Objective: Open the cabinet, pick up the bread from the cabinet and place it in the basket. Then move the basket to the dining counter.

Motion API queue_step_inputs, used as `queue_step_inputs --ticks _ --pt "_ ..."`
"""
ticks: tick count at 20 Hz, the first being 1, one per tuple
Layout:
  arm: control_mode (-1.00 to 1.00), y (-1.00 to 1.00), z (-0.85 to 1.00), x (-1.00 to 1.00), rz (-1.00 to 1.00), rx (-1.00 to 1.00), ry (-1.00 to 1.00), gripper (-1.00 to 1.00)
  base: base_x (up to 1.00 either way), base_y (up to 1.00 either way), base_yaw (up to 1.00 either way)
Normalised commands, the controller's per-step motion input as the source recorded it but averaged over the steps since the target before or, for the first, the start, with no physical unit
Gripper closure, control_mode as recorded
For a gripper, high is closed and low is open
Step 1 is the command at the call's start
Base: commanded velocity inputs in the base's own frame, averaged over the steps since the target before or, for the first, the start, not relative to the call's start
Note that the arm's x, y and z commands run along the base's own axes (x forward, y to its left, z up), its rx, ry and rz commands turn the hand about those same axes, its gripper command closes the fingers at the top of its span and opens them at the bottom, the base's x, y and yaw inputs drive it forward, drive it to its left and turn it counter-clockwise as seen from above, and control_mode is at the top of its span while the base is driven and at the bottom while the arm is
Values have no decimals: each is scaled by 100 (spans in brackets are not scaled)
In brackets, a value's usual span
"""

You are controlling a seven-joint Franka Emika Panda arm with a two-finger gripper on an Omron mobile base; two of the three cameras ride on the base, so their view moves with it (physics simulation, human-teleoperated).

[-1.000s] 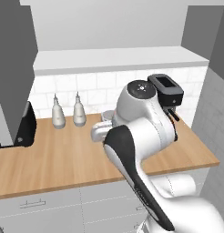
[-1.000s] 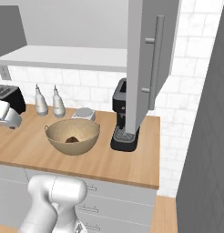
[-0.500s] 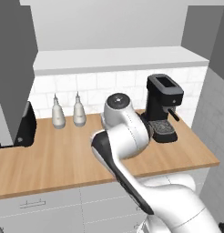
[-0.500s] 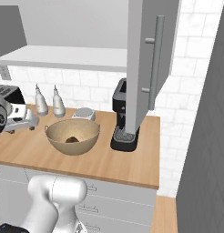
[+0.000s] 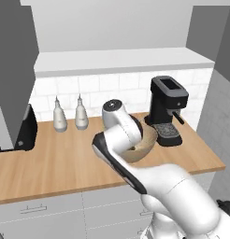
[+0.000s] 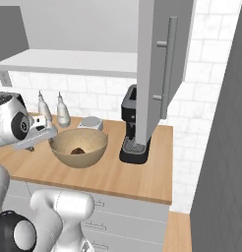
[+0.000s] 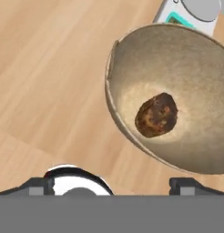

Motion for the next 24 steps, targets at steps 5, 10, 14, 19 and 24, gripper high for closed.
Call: queue_step_inputs --ticks 5,10,14,19,24 --pt "-100 0 -46 69 1 -22 27 -100 0 0 0" --pt "-100 0 -38 60 11 -11 17 -100 0 0 0" --pt "-100 5 -32 44 10 -3 19 -100 0 0 0" --pt "-100 8 -31 14 10 -1 14 -100 0 0 0" --pt "-100 0 -21 -19 9 0 1 -100 0 0 0"
